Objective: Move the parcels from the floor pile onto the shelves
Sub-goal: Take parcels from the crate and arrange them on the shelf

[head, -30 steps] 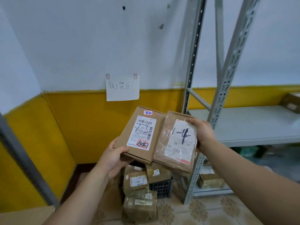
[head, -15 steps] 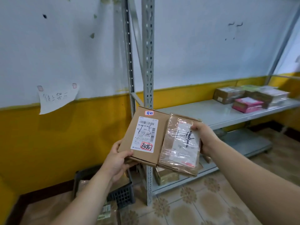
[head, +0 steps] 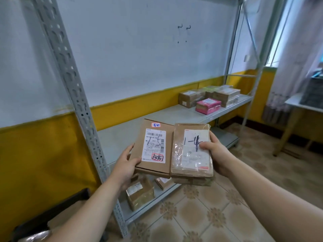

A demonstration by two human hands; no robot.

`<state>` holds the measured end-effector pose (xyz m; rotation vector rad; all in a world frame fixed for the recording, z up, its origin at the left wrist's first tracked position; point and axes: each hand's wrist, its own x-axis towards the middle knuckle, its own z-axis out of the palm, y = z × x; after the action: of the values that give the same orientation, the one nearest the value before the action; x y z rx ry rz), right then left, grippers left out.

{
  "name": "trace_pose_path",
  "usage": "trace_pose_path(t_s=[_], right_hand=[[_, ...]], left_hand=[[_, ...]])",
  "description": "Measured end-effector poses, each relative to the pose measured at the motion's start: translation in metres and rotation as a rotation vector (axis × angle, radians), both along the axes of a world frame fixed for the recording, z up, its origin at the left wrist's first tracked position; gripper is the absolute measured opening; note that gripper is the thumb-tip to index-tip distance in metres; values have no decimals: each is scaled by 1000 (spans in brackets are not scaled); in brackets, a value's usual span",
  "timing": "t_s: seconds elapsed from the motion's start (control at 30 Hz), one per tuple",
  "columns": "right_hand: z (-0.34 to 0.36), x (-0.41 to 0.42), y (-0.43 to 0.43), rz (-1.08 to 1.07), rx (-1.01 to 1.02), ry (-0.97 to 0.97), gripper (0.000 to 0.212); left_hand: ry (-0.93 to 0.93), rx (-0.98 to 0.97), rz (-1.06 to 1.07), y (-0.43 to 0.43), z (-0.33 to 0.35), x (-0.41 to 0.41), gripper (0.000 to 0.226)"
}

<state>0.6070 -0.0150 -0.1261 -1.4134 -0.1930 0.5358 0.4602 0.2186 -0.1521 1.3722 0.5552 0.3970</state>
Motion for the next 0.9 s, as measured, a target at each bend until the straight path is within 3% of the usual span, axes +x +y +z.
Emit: trace_pose_path(t_s=[0.2, 0.33, 0.5, 0.9], right_hand=[[-6, 62, -2, -128, 95, -8, 49], [-4, 114, 14, -90, 72, -19, 41], [8, 182, 29, -109, -22, -75, 50], [6, 303, -9, -304, 12, -125, 56]], left_hand=[[-24, -31, -109, 12, -10, 80, 56], [-28, -21, -171, 38, -13, 153, 57], [-52, -11, -259, 59, -9, 241, 54], [1, 95, -387, 33, -21, 407, 57]])
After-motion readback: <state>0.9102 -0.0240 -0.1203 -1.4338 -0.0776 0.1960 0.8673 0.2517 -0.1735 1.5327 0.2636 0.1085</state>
